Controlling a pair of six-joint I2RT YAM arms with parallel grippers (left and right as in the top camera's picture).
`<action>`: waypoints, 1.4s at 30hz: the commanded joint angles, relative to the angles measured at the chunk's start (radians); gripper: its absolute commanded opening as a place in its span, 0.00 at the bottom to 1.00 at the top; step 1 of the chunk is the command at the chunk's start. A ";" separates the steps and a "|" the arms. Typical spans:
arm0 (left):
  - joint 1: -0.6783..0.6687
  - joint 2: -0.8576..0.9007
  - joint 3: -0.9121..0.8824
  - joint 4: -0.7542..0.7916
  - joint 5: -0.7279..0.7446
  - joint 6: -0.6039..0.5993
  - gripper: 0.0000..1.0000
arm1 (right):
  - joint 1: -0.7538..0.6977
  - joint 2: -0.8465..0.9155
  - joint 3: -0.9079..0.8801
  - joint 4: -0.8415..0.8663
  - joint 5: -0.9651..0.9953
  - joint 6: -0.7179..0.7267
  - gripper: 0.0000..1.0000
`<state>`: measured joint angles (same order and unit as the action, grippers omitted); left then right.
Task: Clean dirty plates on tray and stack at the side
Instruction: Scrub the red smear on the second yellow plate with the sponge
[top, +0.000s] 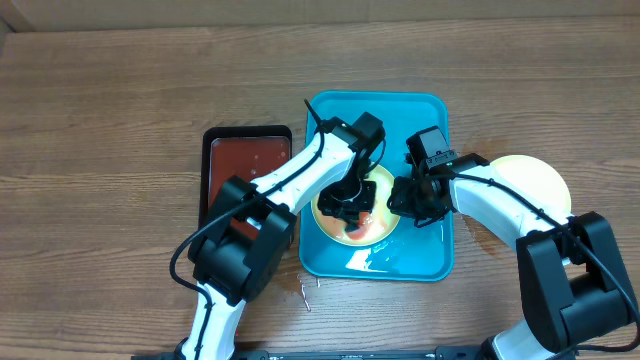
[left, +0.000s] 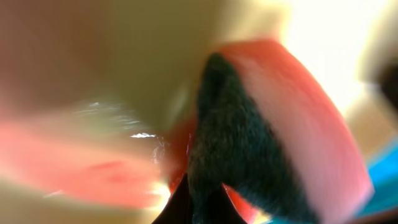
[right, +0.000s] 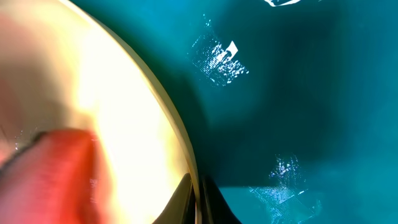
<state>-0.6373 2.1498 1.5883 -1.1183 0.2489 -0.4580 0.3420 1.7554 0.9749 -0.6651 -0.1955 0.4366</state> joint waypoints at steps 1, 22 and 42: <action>0.016 0.021 -0.008 -0.028 -0.257 -0.010 0.04 | 0.006 0.029 -0.013 -0.013 0.026 0.006 0.04; 0.117 0.021 0.055 0.065 -0.067 -0.013 0.04 | 0.005 0.029 -0.013 -0.013 0.026 0.006 0.04; 0.026 0.022 0.030 0.019 -0.035 -0.011 0.04 | 0.005 0.029 -0.013 -0.014 0.026 0.006 0.04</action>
<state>-0.6270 2.1521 1.6238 -1.0679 0.3584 -0.4652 0.3470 1.7569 0.9749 -0.6666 -0.2134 0.4442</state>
